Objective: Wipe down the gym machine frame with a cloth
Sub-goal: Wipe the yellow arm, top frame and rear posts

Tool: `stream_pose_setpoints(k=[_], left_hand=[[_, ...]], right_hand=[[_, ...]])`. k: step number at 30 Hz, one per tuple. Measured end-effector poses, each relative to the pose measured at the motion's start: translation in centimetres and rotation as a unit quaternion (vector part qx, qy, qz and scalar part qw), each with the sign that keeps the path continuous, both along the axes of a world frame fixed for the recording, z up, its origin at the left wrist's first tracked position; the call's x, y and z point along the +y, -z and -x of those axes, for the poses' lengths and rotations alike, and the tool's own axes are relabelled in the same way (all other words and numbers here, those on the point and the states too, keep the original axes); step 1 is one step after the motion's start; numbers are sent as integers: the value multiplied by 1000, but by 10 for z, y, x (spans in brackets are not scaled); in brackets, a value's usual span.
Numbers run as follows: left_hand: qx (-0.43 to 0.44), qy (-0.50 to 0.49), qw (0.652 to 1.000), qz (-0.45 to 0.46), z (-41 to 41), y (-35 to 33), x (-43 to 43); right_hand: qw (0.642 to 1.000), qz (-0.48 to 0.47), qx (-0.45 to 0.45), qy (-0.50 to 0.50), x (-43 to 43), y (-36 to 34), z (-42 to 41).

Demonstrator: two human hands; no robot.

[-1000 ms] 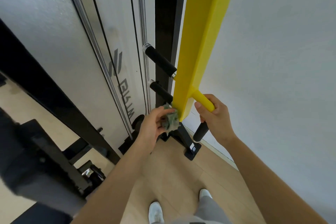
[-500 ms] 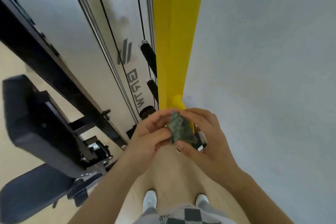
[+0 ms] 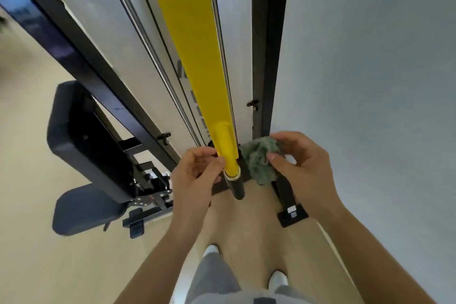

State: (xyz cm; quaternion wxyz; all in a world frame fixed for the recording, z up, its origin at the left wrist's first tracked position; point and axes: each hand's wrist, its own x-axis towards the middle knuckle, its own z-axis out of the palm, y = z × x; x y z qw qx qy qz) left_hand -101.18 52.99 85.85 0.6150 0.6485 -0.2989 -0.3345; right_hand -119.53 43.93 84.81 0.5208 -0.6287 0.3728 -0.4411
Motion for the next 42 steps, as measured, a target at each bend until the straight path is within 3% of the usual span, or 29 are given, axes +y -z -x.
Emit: stream_pose_setpoints(k=[5,10,13,24,32,37,42], left_hand=[[-21,-15,999,-35,11,2,-15],[-45,-9,999,-28,6,3,-19],[-32,0,999,-11,5,3,-19],[-46,-12,999,20,2,7,-24],[-99,-174,980,-1,39,9,-28],[-138,-253,958,-4,59,10,-33],[-136,-307,942,-17,68,10,-41]], right_hand=[[999,14,2,38,-40,-10,-15],[999,27,-25,-25,-53,-11,-59],[997,64,13,-51,-46,11,-74],[987,-47,118,-98,-55,74,-60],[994,-31,56,-94,-107,43,-53],[975,16,34,-218,-109,32,-68],[953,-20,34,-299,-106,56,-61]])
